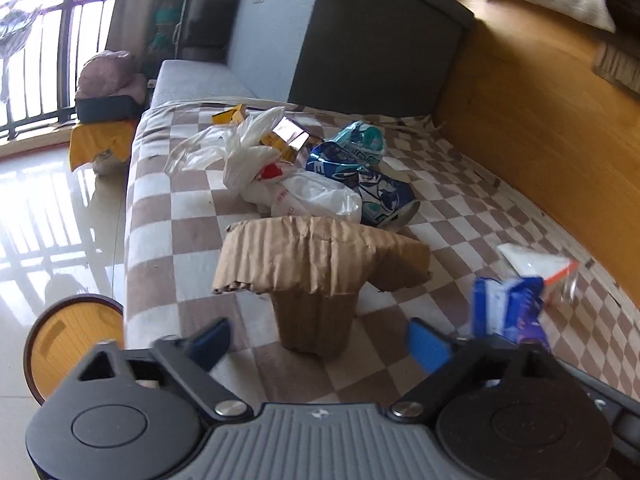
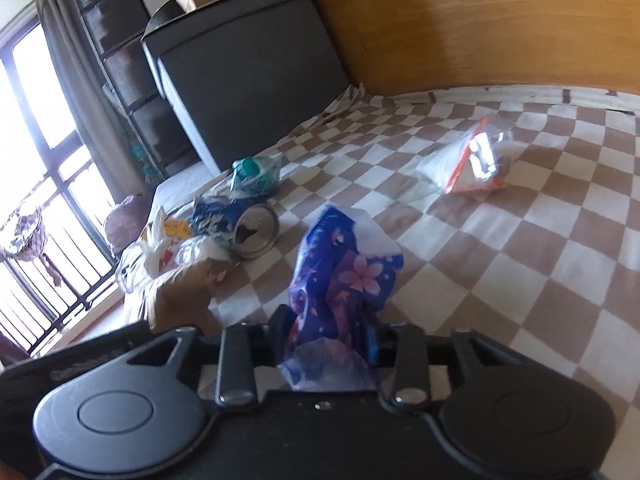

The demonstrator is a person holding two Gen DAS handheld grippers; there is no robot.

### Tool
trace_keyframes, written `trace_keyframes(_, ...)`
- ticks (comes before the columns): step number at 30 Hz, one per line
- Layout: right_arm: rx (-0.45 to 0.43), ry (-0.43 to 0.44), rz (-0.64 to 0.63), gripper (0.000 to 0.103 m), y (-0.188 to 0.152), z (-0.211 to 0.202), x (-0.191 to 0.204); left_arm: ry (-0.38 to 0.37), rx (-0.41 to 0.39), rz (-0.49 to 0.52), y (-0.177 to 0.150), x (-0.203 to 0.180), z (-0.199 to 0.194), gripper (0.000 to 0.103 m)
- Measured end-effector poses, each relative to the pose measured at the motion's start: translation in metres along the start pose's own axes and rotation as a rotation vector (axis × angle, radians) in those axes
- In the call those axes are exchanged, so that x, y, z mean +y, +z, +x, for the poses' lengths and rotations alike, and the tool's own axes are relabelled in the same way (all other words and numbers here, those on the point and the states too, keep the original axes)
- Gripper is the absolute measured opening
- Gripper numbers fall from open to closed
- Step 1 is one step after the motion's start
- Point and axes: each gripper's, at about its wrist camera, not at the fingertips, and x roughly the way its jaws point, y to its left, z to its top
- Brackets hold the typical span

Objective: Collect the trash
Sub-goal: 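Grasp the brown cardboard piece with the left tool while right tool lifts the bag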

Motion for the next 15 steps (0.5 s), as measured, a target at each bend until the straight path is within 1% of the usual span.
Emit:
trace_keyframes(1,-0.003,-0.001,0.008,0.032,0.001,-0.001,-0.003,0.012,-0.006,-0.008,0.0,-0.001,0.002,0.083)
trace_keyframes(3,-0.004,0.004,0.024,0.029,0.003,-0.002,-0.008,0.031,-0.032,-0.024,0.0,-0.002,0.005,0.081)
trace_keyframes(6,-0.005,0.004,0.032,0.027,0.004,-0.002,-0.012,0.04,-0.062,-0.051,0.002,-0.002,0.009,0.074)
trace_keyframes(7,-0.005,0.002,0.03,0.027,0.005,-0.002,-0.012,0.045,-0.068,-0.054,0.001,-0.002,0.011,0.069)
trace_keyframes(8,-0.004,0.0,0.027,0.026,0.005,-0.002,-0.013,0.052,-0.074,-0.05,0.002,-0.003,0.012,0.062)
trace_keyframes(9,-0.004,-0.003,0.024,0.026,0.005,-0.002,-0.012,0.063,-0.08,-0.043,0.001,-0.004,0.013,0.058)
trace_keyframes(10,-0.003,-0.005,0.024,0.026,0.005,-0.002,-0.013,0.066,-0.085,-0.037,0.001,-0.005,0.013,0.05)
trace_keyframes(11,-0.001,-0.007,0.025,0.026,0.005,-0.001,-0.013,0.059,-0.088,-0.037,0.001,-0.004,0.012,0.045)
trace_keyframes(15,0.0,-0.011,0.023,0.025,0.004,-0.001,-0.013,0.062,-0.104,-0.013,0.001,-0.006,0.008,0.041)
